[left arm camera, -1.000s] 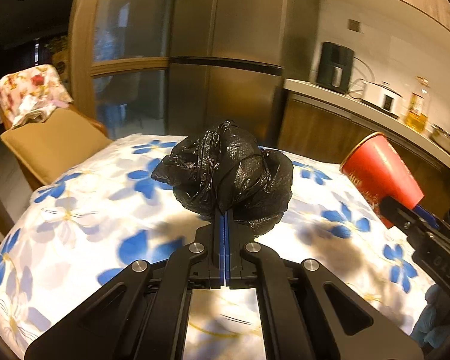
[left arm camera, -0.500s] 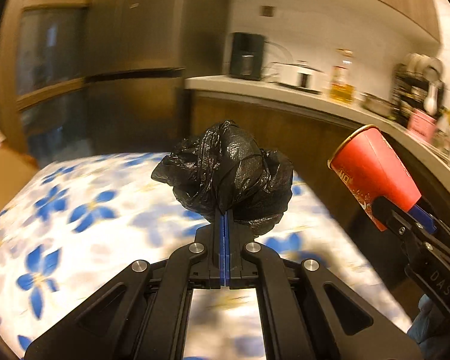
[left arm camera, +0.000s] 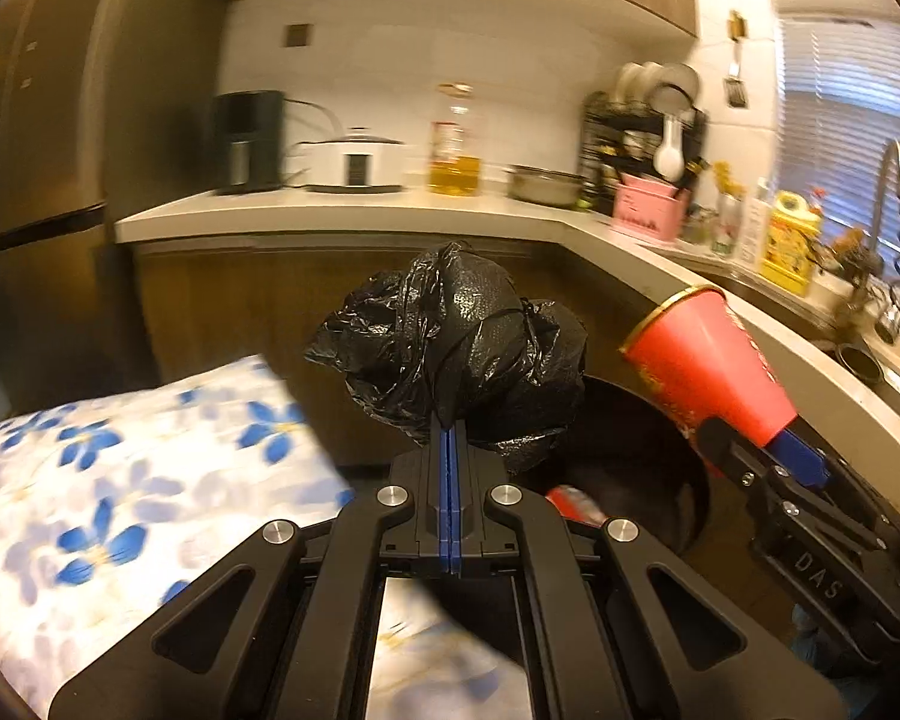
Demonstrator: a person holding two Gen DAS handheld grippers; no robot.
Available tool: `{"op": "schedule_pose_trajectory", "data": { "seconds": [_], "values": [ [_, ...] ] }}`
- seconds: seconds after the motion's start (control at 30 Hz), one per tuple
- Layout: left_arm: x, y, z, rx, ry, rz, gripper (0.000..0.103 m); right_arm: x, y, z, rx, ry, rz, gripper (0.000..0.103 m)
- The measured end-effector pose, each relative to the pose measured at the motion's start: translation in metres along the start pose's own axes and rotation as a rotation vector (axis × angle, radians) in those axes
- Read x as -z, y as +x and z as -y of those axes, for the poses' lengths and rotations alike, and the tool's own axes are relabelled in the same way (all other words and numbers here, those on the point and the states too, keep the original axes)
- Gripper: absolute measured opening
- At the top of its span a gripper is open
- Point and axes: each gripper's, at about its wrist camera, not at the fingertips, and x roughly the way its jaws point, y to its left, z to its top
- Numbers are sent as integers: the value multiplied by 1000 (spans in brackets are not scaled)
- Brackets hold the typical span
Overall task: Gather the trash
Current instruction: 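Open both tools to drop the black bag and red cup into the bin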
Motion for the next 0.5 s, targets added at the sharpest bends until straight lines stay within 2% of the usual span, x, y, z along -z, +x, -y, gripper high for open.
{"op": "schedule_pose_trajectory", "data": {
  "seconds": [0.3, 0.33, 0.37, 0.4, 0.43, 0.5],
  "values": [
    [12, 34, 11, 36, 23, -59, 1, -3, 22, 16, 11, 15, -19, 58],
    [14, 34, 12, 35, 28, -55, 5, -3, 24, 17, 6, 15, -22, 59],
    [14, 35, 13, 34, 29, -54, 20, -3, 26, 18, 7, 18, -24, 66],
    [14, 37, 13, 37, 28, -56, 29, -2, 28, 20, 6, 24, -27, 72],
    [15, 37, 12, 26, 24, -51, 48, -2, 30, 22, 9, 34, -28, 79],
    [15, 36, 6, 10, 4, -41, 52, -1, 31, 27, -6, 60, -30, 79]
  ]
}}
